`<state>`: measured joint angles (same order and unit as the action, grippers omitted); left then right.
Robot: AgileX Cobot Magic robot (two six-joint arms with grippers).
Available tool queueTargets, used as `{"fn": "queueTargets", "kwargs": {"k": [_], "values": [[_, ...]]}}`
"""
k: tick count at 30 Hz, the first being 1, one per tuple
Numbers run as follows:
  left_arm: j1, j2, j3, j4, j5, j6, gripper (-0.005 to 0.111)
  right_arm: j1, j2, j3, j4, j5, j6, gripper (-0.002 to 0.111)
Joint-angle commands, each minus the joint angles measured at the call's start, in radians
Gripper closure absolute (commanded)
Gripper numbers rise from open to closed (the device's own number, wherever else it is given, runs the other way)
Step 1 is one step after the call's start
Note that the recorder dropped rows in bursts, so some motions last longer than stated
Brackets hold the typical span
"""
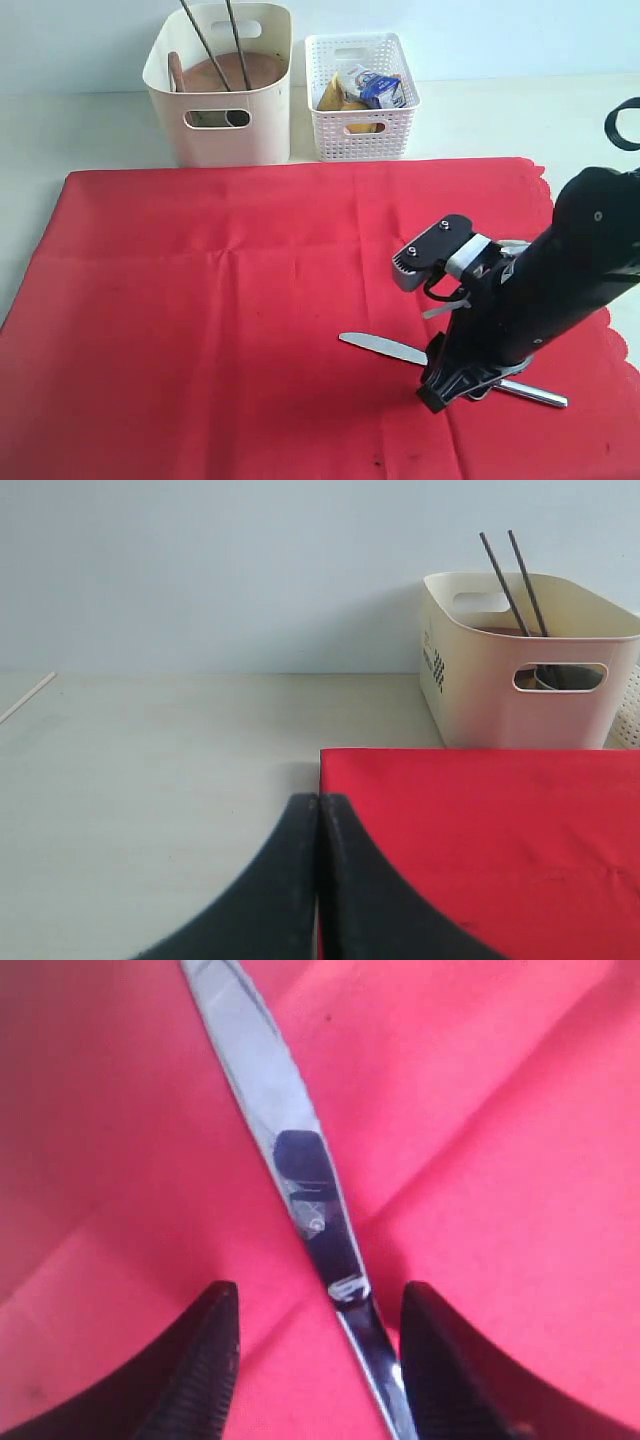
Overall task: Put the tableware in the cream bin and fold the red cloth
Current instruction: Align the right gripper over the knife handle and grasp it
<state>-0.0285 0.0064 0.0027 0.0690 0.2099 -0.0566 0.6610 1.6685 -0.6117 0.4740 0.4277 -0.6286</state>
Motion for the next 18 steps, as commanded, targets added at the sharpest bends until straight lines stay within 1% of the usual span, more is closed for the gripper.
{"fn": "queueTargets", "kwargs": {"k": [1, 8, 18], "values": [[-0.004, -0.006, -0.003, -0.002, -0.003, 0.001, 0.106, 0.002, 0.027, 0.005, -0.012, -0.049, 0.001, 0.060], [-0.004, -0.006, -0.003, -0.002, -0.003, 0.001, 0.106, 0.002, 0.049, 0.005, 0.047, -0.079, 0.001, 0.060], [-0.004, -0.006, -0.003, -0.002, -0.003, 0.001, 0.106, 0.002, 0.079, 0.005, 0.046, -0.075, 0.001, 0.060]]}}
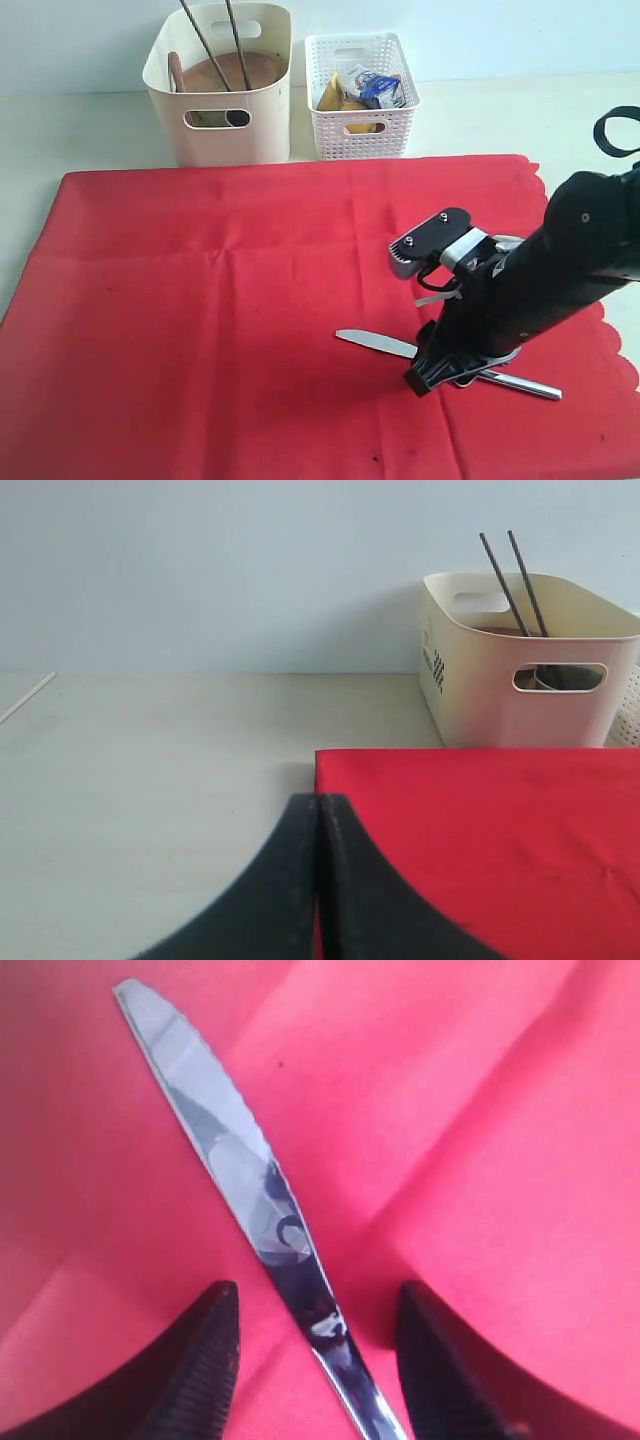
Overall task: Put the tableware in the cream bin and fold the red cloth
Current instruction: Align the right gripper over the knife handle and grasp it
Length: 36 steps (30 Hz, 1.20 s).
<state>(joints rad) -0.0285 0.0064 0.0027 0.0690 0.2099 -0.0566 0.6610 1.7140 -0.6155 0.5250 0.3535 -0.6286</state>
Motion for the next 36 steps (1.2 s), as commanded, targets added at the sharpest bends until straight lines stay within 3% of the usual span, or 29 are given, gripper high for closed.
{"fn": "queueTargets", "kwargs": {"k": [1, 14, 36], "values": [[-0.004, -0.006, -0.003, -0.002, -0.003, 0.001, 0.106, 0.002, 0.034, 0.008, -0.005, 0.002, 0.001, 0.061], [-0.004, -0.006, -0.003, -0.002, -0.003, 0.001, 0.106, 0.002, 0.034, 0.008, -0.040, 0.059, 0.001, 0.107], [-0.004, -0.006, -0.003, -0.002, -0.003, 0.001, 0.106, 0.002, -0.045, 0.008, -0.096, 0.101, 0.001, 0.108]]}}
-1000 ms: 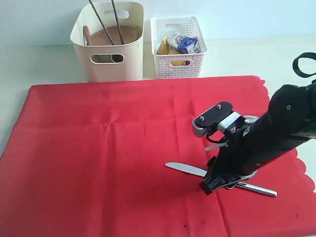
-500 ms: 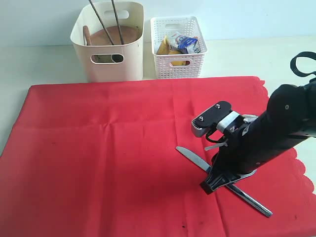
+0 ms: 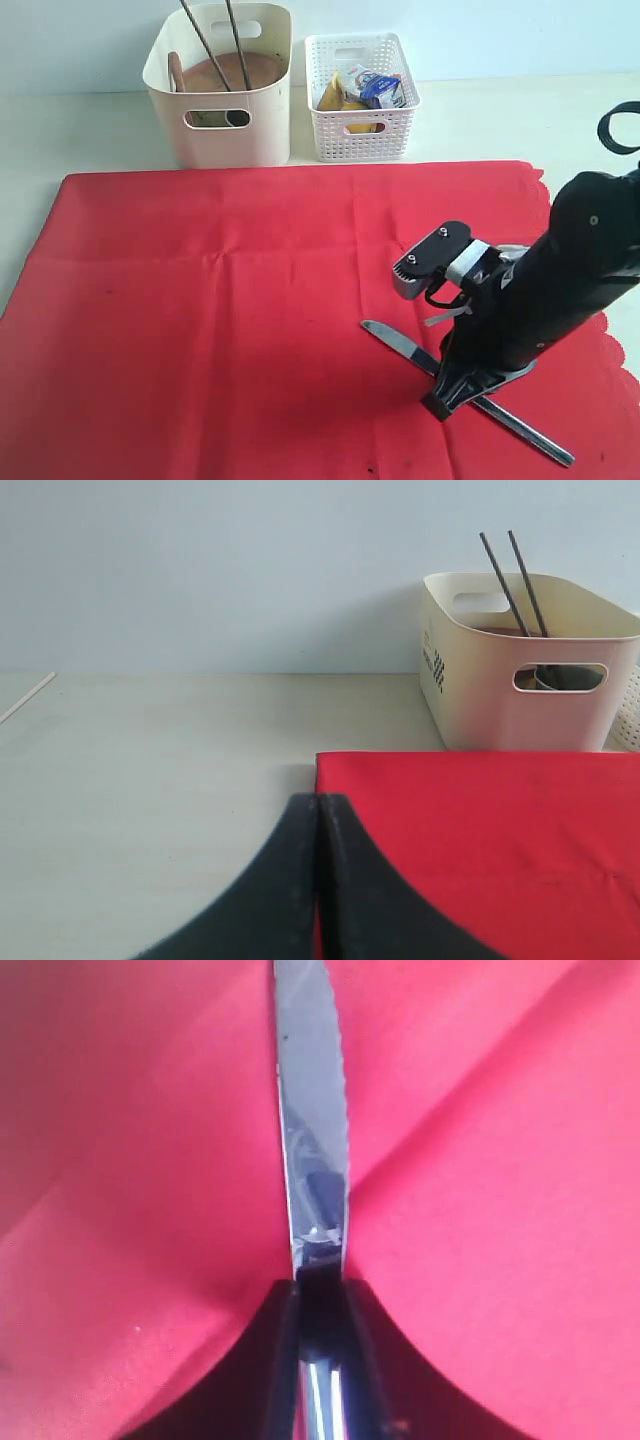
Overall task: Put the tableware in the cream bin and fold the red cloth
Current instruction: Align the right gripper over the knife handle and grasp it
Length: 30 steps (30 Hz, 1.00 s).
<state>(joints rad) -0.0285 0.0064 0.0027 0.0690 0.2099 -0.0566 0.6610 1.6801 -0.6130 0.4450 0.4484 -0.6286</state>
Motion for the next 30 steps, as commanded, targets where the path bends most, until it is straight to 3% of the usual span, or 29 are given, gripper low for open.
{"fn": "queueTargets", "kwargs": {"k": [1, 25, 30], "values": [[-0.004, -0.006, -0.003, -0.002, -0.003, 0.001, 0.106, 0.002, -0.011, 0.006, -0.017, 0.007, 0.001, 0.108], [-0.004, -0.006, -0.003, -0.002, -0.003, 0.001, 0.106, 0.002, -0.017, 0.006, -0.046, -0.002, 0.012, 0.108], [-0.004, -0.006, -0.003, -0.002, -0.003, 0.001, 0.106, 0.002, -0.017, 0.006, -0.046, 0.005, 0.054, 0.090]]}}
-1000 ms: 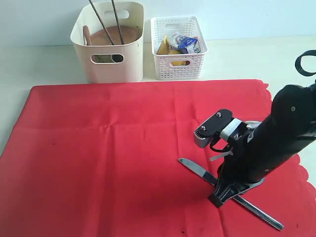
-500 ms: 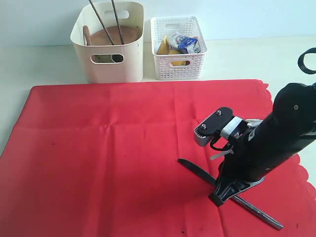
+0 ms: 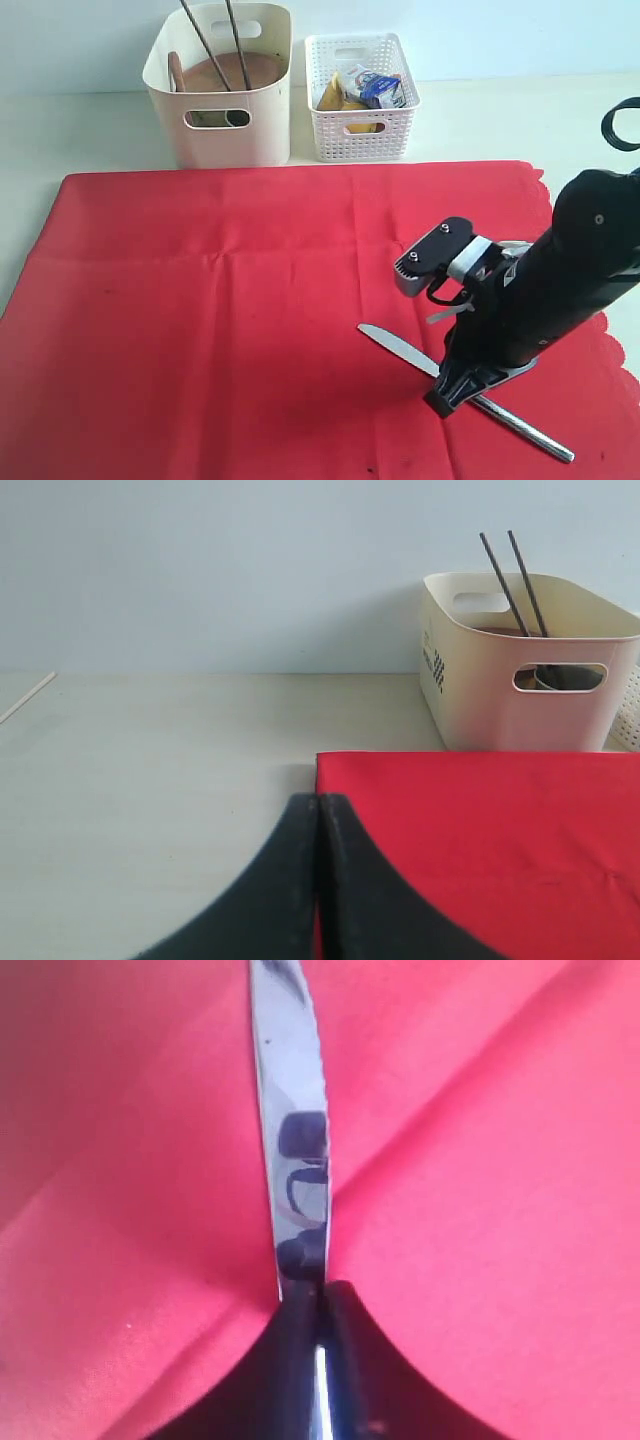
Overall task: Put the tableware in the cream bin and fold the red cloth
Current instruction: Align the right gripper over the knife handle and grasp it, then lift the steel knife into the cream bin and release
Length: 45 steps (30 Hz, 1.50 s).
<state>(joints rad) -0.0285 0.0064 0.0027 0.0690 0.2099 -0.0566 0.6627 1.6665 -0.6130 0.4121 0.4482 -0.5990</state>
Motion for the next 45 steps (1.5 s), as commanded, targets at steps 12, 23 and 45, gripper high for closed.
{"fn": "queueTargets", "kwargs": {"k": [12, 23, 45], "values": [[-0.004, -0.006, -0.003, -0.002, -0.003, 0.001, 0.106, 0.000, 0.004, 0.003, -0.031, 0.079, 0.025, 0.067], [-0.004, -0.006, -0.003, -0.002, -0.003, 0.001, 0.106, 0.000, 0.068, 0.003, 0.032, 0.042, 0.025, 0.067], [-0.004, -0.006, -0.003, -0.002, -0.003, 0.001, 0.106, 0.000, -0.074, -0.003, -0.258, 0.096, 0.382, 0.108]]}}
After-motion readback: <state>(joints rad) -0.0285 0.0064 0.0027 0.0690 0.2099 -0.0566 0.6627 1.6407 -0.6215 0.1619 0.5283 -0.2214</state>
